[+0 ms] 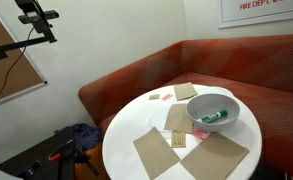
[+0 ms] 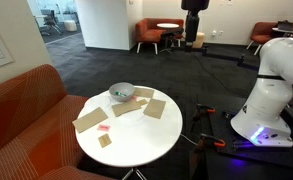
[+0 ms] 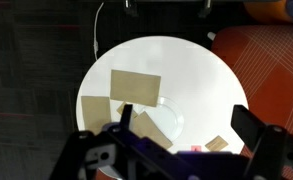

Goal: Take the marker out of the bowl and put it on the table

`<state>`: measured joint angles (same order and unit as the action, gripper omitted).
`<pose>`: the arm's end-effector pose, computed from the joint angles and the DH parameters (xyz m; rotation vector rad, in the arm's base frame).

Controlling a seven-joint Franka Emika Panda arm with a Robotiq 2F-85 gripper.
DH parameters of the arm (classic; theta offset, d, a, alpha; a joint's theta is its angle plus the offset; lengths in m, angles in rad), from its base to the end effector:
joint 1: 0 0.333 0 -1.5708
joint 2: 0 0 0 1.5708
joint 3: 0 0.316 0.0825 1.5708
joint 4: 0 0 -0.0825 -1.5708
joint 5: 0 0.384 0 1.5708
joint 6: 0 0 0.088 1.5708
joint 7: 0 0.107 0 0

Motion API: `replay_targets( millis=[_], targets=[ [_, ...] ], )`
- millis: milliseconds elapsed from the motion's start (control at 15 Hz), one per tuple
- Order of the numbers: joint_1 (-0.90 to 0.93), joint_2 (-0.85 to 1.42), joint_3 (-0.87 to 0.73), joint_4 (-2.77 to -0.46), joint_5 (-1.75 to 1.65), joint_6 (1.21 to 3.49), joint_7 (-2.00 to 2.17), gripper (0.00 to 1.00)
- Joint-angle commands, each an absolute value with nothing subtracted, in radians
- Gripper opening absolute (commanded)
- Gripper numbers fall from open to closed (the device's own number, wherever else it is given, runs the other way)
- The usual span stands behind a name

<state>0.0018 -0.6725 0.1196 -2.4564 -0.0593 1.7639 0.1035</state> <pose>0.3446 0.0418 0.5211 3.0074 0.0049 -0.0160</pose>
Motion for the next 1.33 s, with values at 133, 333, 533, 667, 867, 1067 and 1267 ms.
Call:
replay_targets(
  millis=[133, 333, 533, 667, 867, 1067, 1267],
  targets=[
    [-0.010, -0.585, 0.070, -2.396, -0.076, 1.808, 0.096, 1.00],
    [-0.022, -0.508, 0.045, -2.358, -0.080, 1.893, 0.099, 1.00],
    [-0.038, -0.423, 0.022, -2.317, -0.086, 1.999, 0.104, 1.00],
    [-0.048, -0.364, 0.006, -2.281, -0.085, 2.037, 0.097, 1.00],
    [-0.060, -0.263, -0.018, -2.214, -0.083, 2.057, 0.089, 1.00],
    [-0.067, -0.159, -0.039, -2.141, -0.074, 2.065, 0.083, 1.00],
    [-0.072, -0.058, -0.062, -2.069, -0.060, 2.084, 0.078, 1.00]
  ],
)
